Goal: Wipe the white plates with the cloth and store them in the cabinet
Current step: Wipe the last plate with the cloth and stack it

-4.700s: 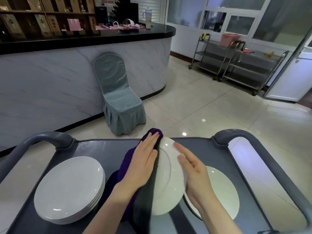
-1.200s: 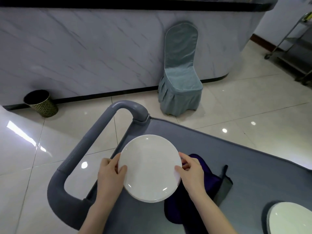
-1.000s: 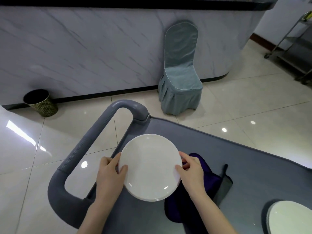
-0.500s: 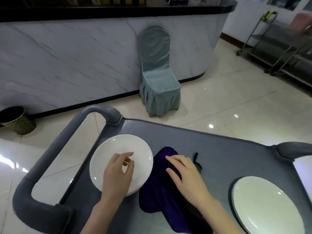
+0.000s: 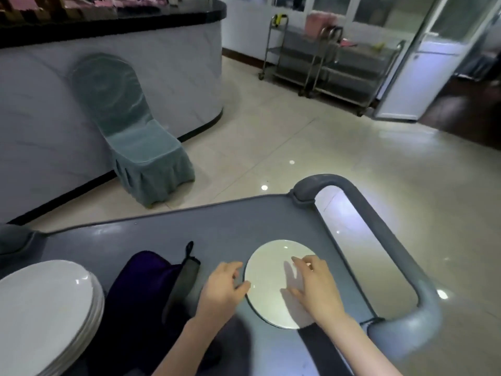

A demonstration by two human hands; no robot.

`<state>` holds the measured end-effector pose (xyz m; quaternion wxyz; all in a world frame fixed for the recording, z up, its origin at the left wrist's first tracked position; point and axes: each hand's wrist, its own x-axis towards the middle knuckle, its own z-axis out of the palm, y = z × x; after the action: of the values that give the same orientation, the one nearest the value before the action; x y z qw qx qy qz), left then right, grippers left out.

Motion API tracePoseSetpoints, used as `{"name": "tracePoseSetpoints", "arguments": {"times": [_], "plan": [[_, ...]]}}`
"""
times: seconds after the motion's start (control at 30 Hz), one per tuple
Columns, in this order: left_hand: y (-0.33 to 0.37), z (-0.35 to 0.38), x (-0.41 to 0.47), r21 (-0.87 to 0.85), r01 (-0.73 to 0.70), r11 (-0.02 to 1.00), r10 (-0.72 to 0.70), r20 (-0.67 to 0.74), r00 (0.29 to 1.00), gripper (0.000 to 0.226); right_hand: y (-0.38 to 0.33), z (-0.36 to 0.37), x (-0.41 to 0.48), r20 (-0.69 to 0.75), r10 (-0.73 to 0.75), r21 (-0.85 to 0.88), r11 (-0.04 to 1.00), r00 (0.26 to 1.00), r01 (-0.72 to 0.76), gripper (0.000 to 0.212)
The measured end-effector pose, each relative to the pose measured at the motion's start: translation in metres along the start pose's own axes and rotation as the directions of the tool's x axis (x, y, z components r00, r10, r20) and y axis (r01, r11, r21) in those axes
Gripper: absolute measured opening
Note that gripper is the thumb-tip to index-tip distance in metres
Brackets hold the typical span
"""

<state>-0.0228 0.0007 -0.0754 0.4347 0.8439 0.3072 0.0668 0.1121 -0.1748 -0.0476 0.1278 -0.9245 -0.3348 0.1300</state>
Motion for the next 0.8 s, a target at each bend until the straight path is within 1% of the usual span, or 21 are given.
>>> {"name": "tracePoseSetpoints", "arguments": {"times": [0.1, 0.23, 0.3, 0.4, 0.5, 0.6, 0.7, 0.77, 0.8], "plan": [[0.011, 0.023, 0.007, 0.044, 0.061, 0.997, -0.062, 0.039, 0.997, 0.033, 0.031, -0.006, -0.002, -0.005, 0.127, -0.007, 0.992, 0.992, -0.127, 0.058], [0.012, 0.043, 0.01, 0.08, 0.128, 0.989, -0.126, -0.022, 0.992, 0.029, 0.058, -0.003, 0.0, 0.05, 0.242, 0.046, 0.969, 0.969, -0.244, 0.05], [0.012, 0.048, 0.011, 0.072, 0.155, 0.985, -0.153, -0.042, 0.987, 0.036, 0.067, 0.002, 0.003, 0.091, 0.263, 0.112, 0.956, 0.961, -0.272, 0.051], [0.011, 0.049, 0.014, 0.075, 0.177, 0.981, -0.174, -0.047, 0.984, 0.047, 0.076, 0.01, 0.006, 0.159, 0.269, 0.275, 0.912, 0.95, -0.304, 0.056], [0.009, 0.046, 0.016, 0.053, 0.209, 0.976, -0.208, -0.028, 0.978, 0.049, 0.08, 0.013, 0.011, 0.164, 0.286, 0.36, 0.874, 0.944, -0.327, 0.058], [0.011, 0.042, 0.01, -0.04, 0.26, 0.965, -0.26, -0.001, 0.966, 0.047, 0.084, 0.014, 0.011, 0.151, 0.296, 0.421, 0.844, 0.943, -0.332, 0.06], [0.01, 0.036, 0.0, -0.148, 0.303, 0.942, -0.308, -0.013, 0.951, 0.047, 0.079, 0.006, 0.007, 0.14, 0.275, 0.488, 0.817, 0.951, -0.308, 0.061], [0.008, 0.027, -0.006, -0.23, 0.328, 0.916, -0.345, -0.036, 0.938, 0.048, 0.069, 0.0, 0.004, 0.139, 0.249, 0.578, 0.766, 0.958, -0.283, 0.048], [0.007, 0.021, -0.01, -0.273, 0.334, 0.902, -0.359, -0.046, 0.932, 0.048, 0.062, -0.003, 0.003, 0.145, 0.234, 0.636, 0.722, 0.961, -0.272, 0.04]]}}
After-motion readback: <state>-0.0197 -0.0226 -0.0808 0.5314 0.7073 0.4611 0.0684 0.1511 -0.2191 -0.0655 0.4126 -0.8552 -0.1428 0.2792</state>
